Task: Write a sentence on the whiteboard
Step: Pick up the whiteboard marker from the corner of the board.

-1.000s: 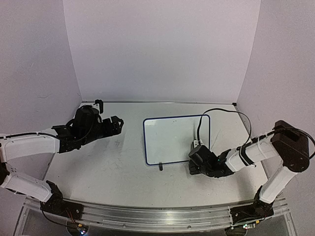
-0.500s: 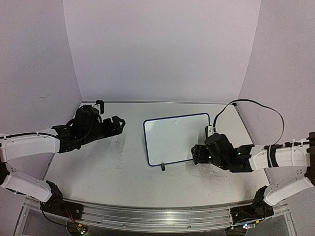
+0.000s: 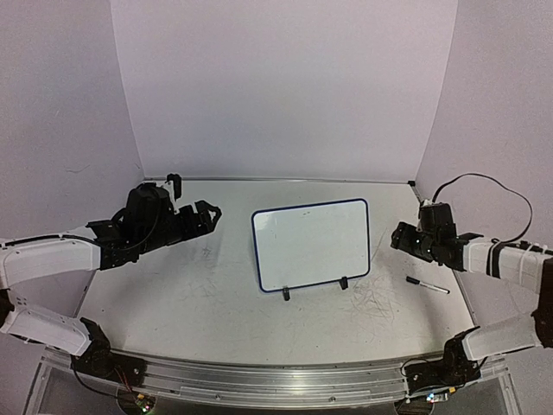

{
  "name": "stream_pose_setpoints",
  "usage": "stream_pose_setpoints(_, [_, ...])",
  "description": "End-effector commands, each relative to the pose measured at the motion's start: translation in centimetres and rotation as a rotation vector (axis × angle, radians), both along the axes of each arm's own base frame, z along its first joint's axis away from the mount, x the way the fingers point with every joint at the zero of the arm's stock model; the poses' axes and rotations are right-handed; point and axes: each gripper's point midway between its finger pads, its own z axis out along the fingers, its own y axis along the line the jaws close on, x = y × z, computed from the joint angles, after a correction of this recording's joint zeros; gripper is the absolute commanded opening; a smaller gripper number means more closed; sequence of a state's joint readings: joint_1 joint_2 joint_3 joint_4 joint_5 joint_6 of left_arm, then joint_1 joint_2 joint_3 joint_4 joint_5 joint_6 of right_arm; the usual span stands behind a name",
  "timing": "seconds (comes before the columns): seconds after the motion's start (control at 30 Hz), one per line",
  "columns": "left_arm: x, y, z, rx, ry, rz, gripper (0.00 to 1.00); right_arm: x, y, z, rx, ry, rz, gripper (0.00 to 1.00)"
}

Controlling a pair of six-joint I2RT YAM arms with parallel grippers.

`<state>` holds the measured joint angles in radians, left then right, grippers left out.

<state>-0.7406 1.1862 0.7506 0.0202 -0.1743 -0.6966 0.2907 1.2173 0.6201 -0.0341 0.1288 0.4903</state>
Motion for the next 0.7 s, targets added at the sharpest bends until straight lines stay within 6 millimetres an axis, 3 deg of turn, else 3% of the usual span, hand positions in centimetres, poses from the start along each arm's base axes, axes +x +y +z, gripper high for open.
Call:
stream_pose_setpoints(0.0, [0.6, -1.0, 2.8, -0.047, -0.056, -0.025, 0.94, 3.3, 2.8, 0.5, 0.006, -0.033, 0.186, 0.79])
stream_pose_setpoints(0.13, [1.1, -1.7, 2.5, -0.038, -0.052, -0.041, 0.95, 4.2, 4.5, 0.1, 0.032, -0.058, 0.271, 0.76])
stream_pose_setpoints(0.4, [1.4, -2.3, 2.2, -0.028, -0.048, -0.057, 0.95, 4.0, 6.3, -1.6, 0.070, -0.041, 0.361, 0.73])
stream_pose_setpoints(0.67, [1.7, -2.5, 2.5, -0.036, -0.061, -0.057, 0.96, 2.6, 7.8, -0.6, 0.123, -0.071, 0.430, 0.74])
